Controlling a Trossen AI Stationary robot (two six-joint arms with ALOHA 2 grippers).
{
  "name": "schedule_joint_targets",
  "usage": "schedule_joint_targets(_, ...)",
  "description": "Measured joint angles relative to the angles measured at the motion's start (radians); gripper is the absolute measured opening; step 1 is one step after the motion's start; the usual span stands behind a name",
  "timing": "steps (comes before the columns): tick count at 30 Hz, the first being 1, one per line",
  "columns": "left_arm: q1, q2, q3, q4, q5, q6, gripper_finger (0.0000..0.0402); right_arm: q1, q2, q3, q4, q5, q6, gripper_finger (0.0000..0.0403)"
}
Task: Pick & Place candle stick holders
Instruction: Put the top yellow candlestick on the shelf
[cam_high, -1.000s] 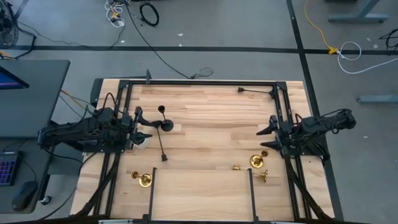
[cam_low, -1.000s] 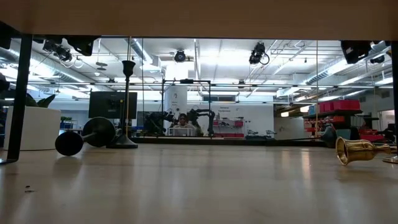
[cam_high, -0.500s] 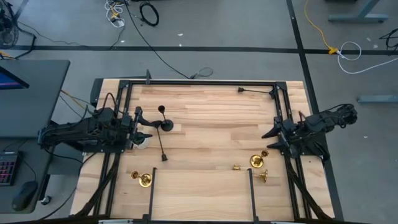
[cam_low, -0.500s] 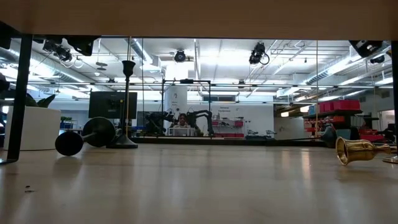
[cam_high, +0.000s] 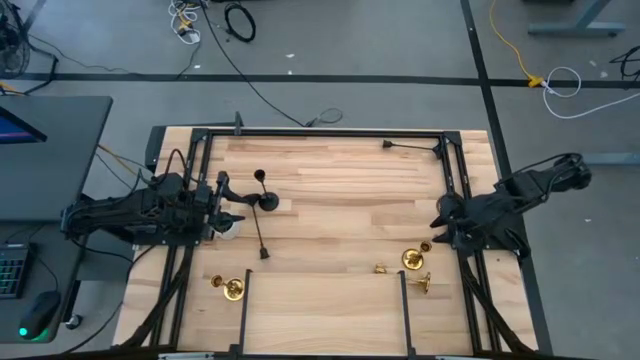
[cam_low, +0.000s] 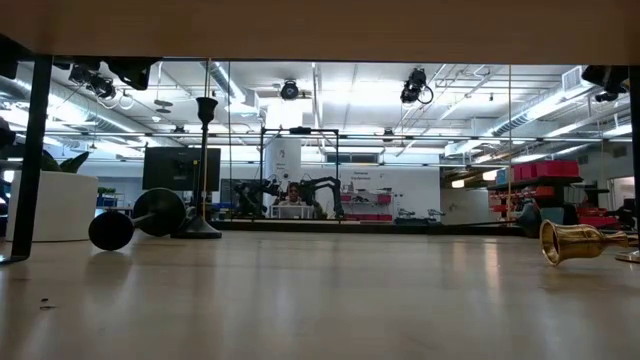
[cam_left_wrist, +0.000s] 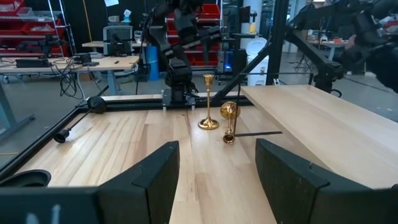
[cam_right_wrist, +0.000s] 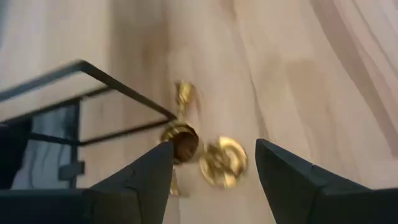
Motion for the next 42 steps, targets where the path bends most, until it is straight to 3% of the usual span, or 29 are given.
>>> schedule_joint_targets(6,0.000,0.000,0.000,0.000,0.000,0.000,0.0211,0.001,0.097,0.020,-0.045,-0.132,0.083,0.0229)
schedule_joint_targets(12,0.000,0.000,0.000,0.000,0.000,-0.008,0.0211,0.045,0.142,0.020,-0.065,-0.184,0.207,0.0229)
schedule_joint_targets(27,0.000,0.000,0.000,-0.001,0.000,-0.021,0.0211,0.137,0.148,0.020,0.072,-0.115,0.303,0.0229)
schedule_joint_targets(42,0.000,0.000,0.000,-0.001,0.000,-0.021,0.0211,0.159,0.148,0.020,0.090,-0.181,0.279,0.0229)
